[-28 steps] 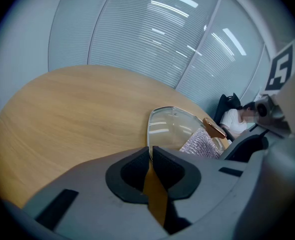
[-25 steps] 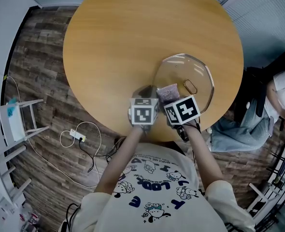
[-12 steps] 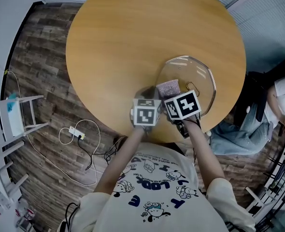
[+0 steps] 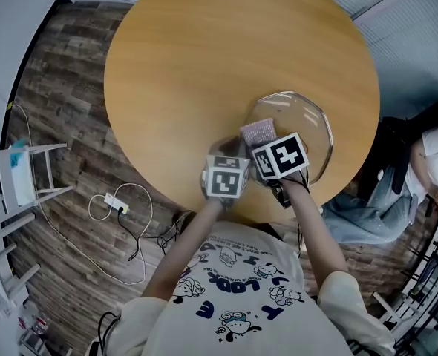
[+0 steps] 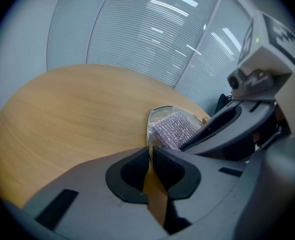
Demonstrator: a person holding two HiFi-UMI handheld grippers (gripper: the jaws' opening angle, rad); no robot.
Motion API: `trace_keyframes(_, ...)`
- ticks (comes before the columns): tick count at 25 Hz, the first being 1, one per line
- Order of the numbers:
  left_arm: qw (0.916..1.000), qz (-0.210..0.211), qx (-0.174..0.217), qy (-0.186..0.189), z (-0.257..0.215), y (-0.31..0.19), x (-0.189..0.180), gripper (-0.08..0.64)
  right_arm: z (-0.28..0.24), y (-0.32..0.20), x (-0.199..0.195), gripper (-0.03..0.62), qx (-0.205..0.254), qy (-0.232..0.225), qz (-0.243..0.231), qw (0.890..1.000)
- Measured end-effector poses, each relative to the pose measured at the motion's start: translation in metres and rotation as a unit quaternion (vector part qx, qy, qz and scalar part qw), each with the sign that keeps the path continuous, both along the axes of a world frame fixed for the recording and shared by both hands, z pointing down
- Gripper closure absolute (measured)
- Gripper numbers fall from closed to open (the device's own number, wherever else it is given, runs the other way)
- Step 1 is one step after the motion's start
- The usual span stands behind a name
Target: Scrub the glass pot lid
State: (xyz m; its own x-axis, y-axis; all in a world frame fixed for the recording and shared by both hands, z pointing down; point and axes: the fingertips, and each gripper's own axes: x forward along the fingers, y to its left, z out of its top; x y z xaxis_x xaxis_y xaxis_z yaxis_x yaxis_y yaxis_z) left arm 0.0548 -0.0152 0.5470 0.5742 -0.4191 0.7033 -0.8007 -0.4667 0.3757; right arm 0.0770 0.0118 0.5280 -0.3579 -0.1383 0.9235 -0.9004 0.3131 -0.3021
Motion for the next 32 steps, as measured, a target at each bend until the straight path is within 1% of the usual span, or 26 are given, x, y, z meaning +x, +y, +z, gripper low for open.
trace_keyframes(5, 0.9999, 0.006, -0.011, -0.002, -0.002, 0.003, 0.002, 0.526, -0.001, -0.013, 0.002, 0.548, 0.001, 0.005, -0.011, 1.0)
trace_keyframes(15, 0.9999, 0.009, -0.01, -0.003, -0.001, 0.005, 0.0, 0.526, 0.0, -0.033, 0.004, 0.548, -0.001, 0.018, -0.028, 0.999)
trace_keyframes(20, 1.0, 0.008, -0.001, -0.003, -0.001, 0.004, 0.001, 0.526, 0.0, -0.042, 0.007, 0.548, -0.004, 0.029, -0.046, 0.999)
trace_keyframes(24, 0.9999, 0.009, -0.008, -0.005, -0.003, 0.007, 0.0, 0.526, -0.001, -0.045, 0.01, 0.548, -0.009, 0.033, -0.059, 0.998)
trace_keyframes(28, 1.0, 0.009, 0.0, -0.004, 0.0, 0.005, 0.001, 0.526, 0.0, -0.049, 0.012, 0.548, -0.015, 0.04, -0.073, 0.996)
trace_keyframes(32, 1.0, 0.006, -0.006, -0.004, -0.001, 0.006, 0.001, 0.526, 0.0, -0.055, 0.017, 0.548, -0.016, 0.051, -0.087, 0.995)
